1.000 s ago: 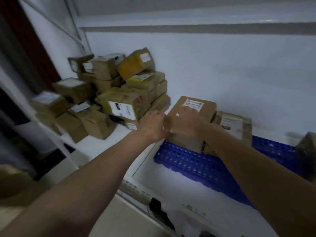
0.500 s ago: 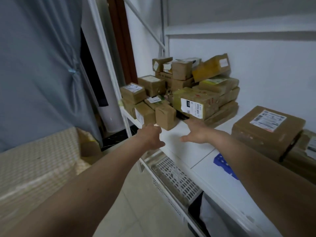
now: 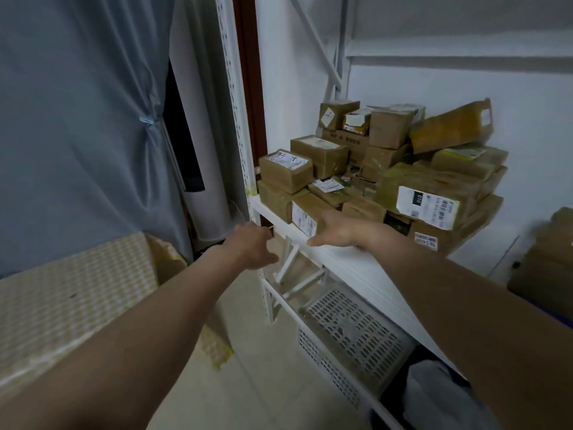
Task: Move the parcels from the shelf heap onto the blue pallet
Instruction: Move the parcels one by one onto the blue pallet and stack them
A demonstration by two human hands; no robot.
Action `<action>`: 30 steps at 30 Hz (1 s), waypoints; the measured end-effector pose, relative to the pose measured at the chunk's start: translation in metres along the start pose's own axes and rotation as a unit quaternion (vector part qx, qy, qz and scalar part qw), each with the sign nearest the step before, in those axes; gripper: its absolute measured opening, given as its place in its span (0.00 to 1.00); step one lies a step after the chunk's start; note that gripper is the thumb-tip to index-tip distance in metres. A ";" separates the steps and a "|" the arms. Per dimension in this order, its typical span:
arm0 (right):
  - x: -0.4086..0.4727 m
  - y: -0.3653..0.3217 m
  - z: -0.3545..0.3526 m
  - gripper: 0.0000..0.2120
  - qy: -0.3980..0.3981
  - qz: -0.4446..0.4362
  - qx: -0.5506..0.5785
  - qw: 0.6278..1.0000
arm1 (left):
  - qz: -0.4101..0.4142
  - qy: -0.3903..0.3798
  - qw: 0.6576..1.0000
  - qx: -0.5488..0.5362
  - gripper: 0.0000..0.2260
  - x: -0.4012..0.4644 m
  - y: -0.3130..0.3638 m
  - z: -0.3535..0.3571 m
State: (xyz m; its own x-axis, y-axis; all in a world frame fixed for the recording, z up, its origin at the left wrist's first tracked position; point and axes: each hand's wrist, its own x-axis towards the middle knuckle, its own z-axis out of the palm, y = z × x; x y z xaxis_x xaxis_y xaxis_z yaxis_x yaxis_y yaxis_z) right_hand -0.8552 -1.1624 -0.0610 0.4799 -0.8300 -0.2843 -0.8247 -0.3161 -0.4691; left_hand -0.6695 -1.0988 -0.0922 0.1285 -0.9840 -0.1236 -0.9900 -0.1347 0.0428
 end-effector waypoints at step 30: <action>0.302 0.014 -0.110 0.08 0.139 0.219 0.084 0.962 | 0.092 0.023 0.982 -0.161 0.29 0.369 -0.065 -0.095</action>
State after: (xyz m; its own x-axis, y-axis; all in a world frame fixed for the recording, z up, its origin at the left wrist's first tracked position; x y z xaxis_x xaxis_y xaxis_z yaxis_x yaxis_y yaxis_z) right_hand -0.7543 -1.4679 -0.0614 -0.0202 -0.9649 -0.2618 -0.8582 0.1511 -0.4906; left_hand -0.5523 -1.4644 -0.0467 -0.0407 -0.9984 -0.0393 -0.9281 0.0232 0.3716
